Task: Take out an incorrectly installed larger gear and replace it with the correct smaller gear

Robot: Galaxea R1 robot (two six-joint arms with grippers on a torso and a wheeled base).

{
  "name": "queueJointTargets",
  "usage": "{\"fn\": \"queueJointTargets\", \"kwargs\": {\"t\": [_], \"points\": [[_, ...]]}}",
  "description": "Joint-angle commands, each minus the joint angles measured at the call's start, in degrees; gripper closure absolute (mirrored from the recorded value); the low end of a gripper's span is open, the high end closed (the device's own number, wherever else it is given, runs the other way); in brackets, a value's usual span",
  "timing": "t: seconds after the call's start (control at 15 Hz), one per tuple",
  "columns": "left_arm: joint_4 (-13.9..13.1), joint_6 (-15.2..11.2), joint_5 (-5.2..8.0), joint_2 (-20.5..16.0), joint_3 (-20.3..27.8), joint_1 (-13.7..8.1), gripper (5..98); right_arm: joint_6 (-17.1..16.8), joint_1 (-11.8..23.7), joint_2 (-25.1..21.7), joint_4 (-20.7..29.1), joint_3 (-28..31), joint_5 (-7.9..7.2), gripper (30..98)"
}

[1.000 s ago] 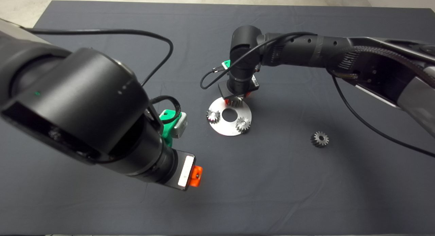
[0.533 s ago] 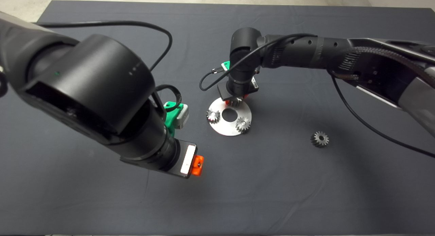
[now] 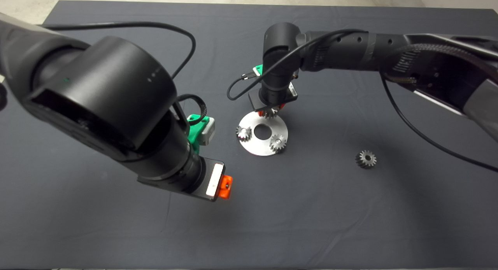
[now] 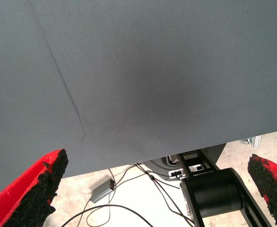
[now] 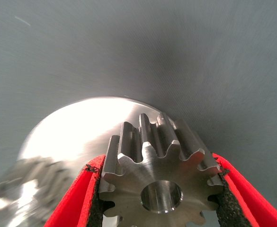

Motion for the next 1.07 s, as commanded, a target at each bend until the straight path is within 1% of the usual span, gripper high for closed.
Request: {"fn": "queueJointTargets", "kwargs": {"t": [0.0,0.07,0.13,0.2,0.27,0.33,0.47,0.6,0.67,0.8,0.93,1.0], "points": [[-0.1,0.2,3.60,0.1,-0.2,-0.7,6.0,3.2,9.7,-0.1,6.8,4.6,-4.72,79.4],[-0.1,0.2,3.60,0.2,-0.2,-0.7,6.0,4.0,11.8,-0.3,8.7,5.7,-4.72,79.7],[-0.1,0.2,3.60,0.3,-0.2,-0.7,6.0,4.2,13.9,-0.4,11.7,5.8,-4.72,79.7],[-0.1,0.2,3.60,0.4,-0.2,-0.7,6.0,4.2,15.3,-1.0,13.3,6.3,-4.72,79.8],[-0.1,0.2,3.51,0.5,-0.2,-0.7,6.0,4.8,15.6,-2.8,13.5,8.4,-4.72,79.9],[-0.2,0.2,3.51,0.5,-0.2,-0.7,6.0,5.9,14.8,-5.9,13.4,11.0,-4.72,80.0],[-0.2,0.2,3.51,0.6,-0.2,-0.7,6.0,6.9,8.6,-14.4,13.0,16.5,-4.89,80.0],[-0.1,0.2,3.51,0.7,-0.2,-0.7,6.0,6.9,4.6,-23.5,11.5,20.9,-4.98,80.0],[-0.1,0.2,3.51,0.7,-0.2,-0.7,6.0,6.8,2.6,-28.2,9.3,23.7,-4.98,80.0],[-0.1,0.2,3.60,0.7,-0.4,-0.7,6.0,6.5,1.5,-35.0,7.1,26.3,-4.98,80.1],[-0.1,0.2,3.51,0.8,-0.4,-0.7,6.0,6.3,0.6,-40.1,5.5,29.0,-4.98,80.1],[-0.1,0.2,3.51,1.0,-0.4,-0.7,6.0,6.2,0.5,-42.0,5.0,30.1,-4.98,80.1]]}}
